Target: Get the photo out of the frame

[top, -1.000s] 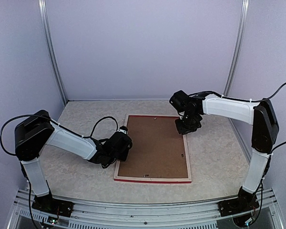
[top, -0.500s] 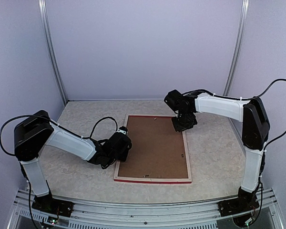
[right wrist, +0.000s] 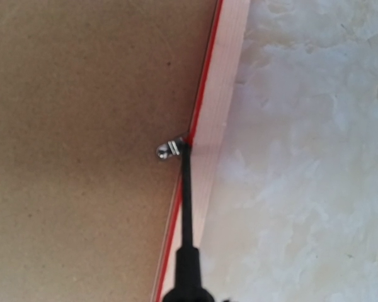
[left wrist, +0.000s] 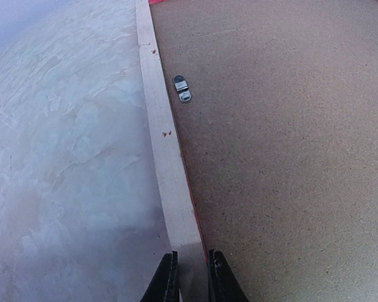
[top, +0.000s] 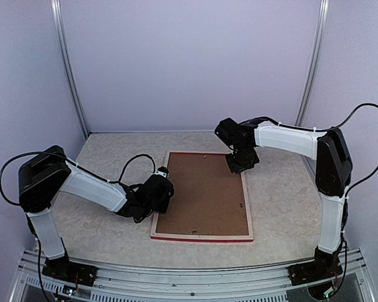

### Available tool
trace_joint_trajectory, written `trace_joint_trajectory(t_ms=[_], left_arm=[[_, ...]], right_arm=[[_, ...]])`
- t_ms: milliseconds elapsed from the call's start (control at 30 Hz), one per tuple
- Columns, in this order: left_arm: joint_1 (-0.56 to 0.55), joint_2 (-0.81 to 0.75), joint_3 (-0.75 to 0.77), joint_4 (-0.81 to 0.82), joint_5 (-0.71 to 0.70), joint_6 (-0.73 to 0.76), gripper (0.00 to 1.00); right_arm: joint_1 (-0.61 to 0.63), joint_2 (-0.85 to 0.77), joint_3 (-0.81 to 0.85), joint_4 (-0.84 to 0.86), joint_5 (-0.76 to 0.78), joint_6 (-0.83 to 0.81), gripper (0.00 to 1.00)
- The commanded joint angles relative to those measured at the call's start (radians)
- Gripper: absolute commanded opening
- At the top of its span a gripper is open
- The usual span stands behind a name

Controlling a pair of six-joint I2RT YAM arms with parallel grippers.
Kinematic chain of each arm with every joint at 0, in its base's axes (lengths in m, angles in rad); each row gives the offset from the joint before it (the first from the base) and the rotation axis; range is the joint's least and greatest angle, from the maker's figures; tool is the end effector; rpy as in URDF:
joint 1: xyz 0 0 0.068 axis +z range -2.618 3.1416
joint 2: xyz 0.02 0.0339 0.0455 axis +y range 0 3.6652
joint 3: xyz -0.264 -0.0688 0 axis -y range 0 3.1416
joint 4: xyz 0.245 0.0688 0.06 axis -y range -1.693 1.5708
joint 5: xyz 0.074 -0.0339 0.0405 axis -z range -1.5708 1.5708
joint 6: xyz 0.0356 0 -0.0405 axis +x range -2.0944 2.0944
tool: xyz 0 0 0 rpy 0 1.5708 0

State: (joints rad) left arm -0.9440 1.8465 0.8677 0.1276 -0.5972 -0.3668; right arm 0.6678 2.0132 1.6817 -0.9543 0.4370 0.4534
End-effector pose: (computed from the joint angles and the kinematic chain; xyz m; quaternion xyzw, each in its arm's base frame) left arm 0.2195 -0.2689 0.1199 0.1553 0.8870 0.0132 0.4346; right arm 0.3345 0.2446 0.2271 -0.0728 0.9641 -0.1080 0.2315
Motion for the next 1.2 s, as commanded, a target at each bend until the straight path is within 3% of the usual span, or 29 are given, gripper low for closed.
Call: trace_joint_trajectory(t_ms=[0,400,633,1167], left_arm=[[-0.015,-0.02,-0.025,-0.008,0.011,0.009,0.13],[-0.013,-0.024,-0.033,-0.005,0.006,0.014,0.13],[-0.013,-0.023,-0.03,-0.002,0.003,0.012,0.13],[-0.013,-0.024,-0.039,0.004,0.009,0.015,0.13]], right_arm=[[0.011,0.043,0.035,-0.053,0.033,0.002,0.0],[0.025,0.106,0.101,-0.104,0.004,0.003,0.0],[0.067,0.099,0.223,-0.232,0.038,0.04,0.0],[0.083,0.112,0.203,-0.285,0.092,0.091,0.0]])
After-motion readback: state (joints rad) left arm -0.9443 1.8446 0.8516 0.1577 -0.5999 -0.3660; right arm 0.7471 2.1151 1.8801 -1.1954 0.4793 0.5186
